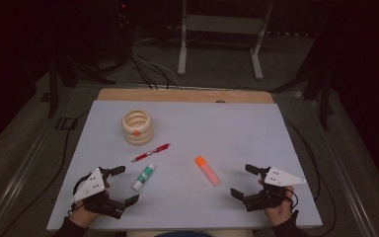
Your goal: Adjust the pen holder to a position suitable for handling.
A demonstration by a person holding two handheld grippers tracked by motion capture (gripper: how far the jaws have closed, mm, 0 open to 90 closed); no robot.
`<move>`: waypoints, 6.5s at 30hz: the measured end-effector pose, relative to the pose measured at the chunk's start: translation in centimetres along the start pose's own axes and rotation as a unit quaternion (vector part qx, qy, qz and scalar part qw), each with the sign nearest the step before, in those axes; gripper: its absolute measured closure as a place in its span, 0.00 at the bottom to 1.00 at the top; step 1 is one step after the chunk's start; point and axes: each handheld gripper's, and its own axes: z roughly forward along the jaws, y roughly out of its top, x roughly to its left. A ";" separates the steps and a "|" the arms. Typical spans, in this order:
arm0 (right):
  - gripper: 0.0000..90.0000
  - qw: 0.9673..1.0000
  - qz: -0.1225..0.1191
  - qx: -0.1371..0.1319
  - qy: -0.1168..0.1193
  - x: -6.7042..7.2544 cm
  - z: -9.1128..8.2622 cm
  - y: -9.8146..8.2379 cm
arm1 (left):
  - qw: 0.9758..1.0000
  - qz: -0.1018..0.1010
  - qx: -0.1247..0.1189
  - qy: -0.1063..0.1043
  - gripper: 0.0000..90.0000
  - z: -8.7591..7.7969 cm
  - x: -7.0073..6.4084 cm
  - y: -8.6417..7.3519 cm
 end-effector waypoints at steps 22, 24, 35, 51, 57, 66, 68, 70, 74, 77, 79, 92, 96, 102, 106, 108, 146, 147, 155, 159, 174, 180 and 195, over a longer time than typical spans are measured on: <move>0.00 1.000 -0.024 0.010 -0.002 0.6 0.1 0.2 | 0.998 0.005 0.032 -0.050 0.00 0.8 -0.6 1.2; 0.00 1.000 -0.028 0.009 -0.004 0.8 0.1 0.3 | 0.998 0.007 0.030 -0.059 0.00 0.8 -0.6 1.7; 0.00 1.000 -0.024 -0.005 -0.005 0.8 -0.3 0.5 | 0.998 0.014 0.014 -0.067 0.00 0.7 0.0 4.4; 0.00 1.000 -0.020 -0.016 -0.007 0.7 -0.5 0.5 | 1.000 0.001 0.001 -0.030 0.00 1.1 2.6 7.0; 0.00 1.000 -0.021 -0.014 -0.007 0.7 -0.4 0.5 | 1.000 -0.004 -0.003 -0.018 0.00 1.2 3.7 8.2; 0.00 1.000 -0.023 -0.013 -0.007 0.7 -0.3 0.5 | 1.000 -0.006 -0.004 0.011 0.00 1.5 5.3 10.1; 0.00 1.000 -0.020 -0.014 -0.006 0.7 -0.4 0.5 | 1.000 -0.013 -0.005 0.020 0.00 1.6 5.7 10.3; 0.00 1.000 -0.021 -0.014 -0.007 0.7 -0.3 0.5 | 0.999 -0.016 -0.005 0.036 0.00 1.7 6.2 10.4; 0.00 1.000 -0.021 -0.012 -0.004 0.8 -0.2 0.5 | 0.997 -0.035 -0.003 0.063 0.00 2.0 7.3 10.4; 0.00 1.000 -0.022 -0.011 -0.004 0.8 -0.2 0.5 | 0.995 -0.045 -0.002 0.085 0.00 2.3 8.1 10.3; 0.00 1.000 -0.020 -0.011 -0.004 0.8 -0.2 0.5 | 0.994 -0.050 -0.002 0.098 0.00 2.6 8.6 10.2; 0.00 1.000 -0.018 -0.010 -0.001 0.7 -0.2 0.5 | 0.978 -0.072 0.029 0.193 0.00 4.7 11.0 9.2; 0.00 1.000 -0.019 -0.009 -0.001 0.7 -0.1 0.5 | 0.972 -0.089 0.047 0.213 0.00 5.2 11.8 8.9; 0.00 1.000 -0.018 -0.008 0.001 0.7 -0.1 0.4 | 0.963 -0.122 0.067 0.231 0.00 6.0 12.9 8.4; 0.00 1.000 -0.017 -0.007 0.001 0.7 -0.1 0.4 | 0.954 -0.152 0.080 0.247 0.00 6.5 13.5 8.2; 0.00 1.000 -0.017 -0.007 0.001 0.7 0.0 0.4 | 0.950 -0.158 0.086 0.254 0.00 6.8 13.8 8.2; 0.00 1.000 -0.017 -0.002 -0.003 0.6 0.0 0.3 | 0.890 -0.275 0.143 0.334 0.74 10.1 16.3 6.4; 0.00 1.000 -0.017 -0.002 -0.002 0.6 0.0 0.3 | 0.887 -0.275 0.146 0.340 0.77 10.2 16.2 6.4; 0.00 1.000 -0.016 -0.003 -0.003 0.5 0.0 0.3 | 0.884 -0.267 0.157 0.351 0.81 10.5 16.0 6.7; 0.00 1.000 -0.015 -0.002 -0.004 0.5 0.0 0.4 | 0.888 -0.263 0.153 0.345 0.85 10.5 15.8 7.1; 0.00 1.000 -0.013 -0.003 -0.004 0.5 0.0 0.4 | 0.905 -0.240 0.157 0.316 0.85 12.2 14.1 9.5; 0.00 1.000 -0.013 -0.004 -0.004 0.5 0.0 0.4 | 0.909 -0.238 0.155 0.306 0.85 13.3 13.4 10.2; 0.00 1.000 -0.013 -0.004 -0.003 0.4 0.0 0.4 | 0.921 -0.217 0.171 0.273 0.86 17.1 11.0 11.4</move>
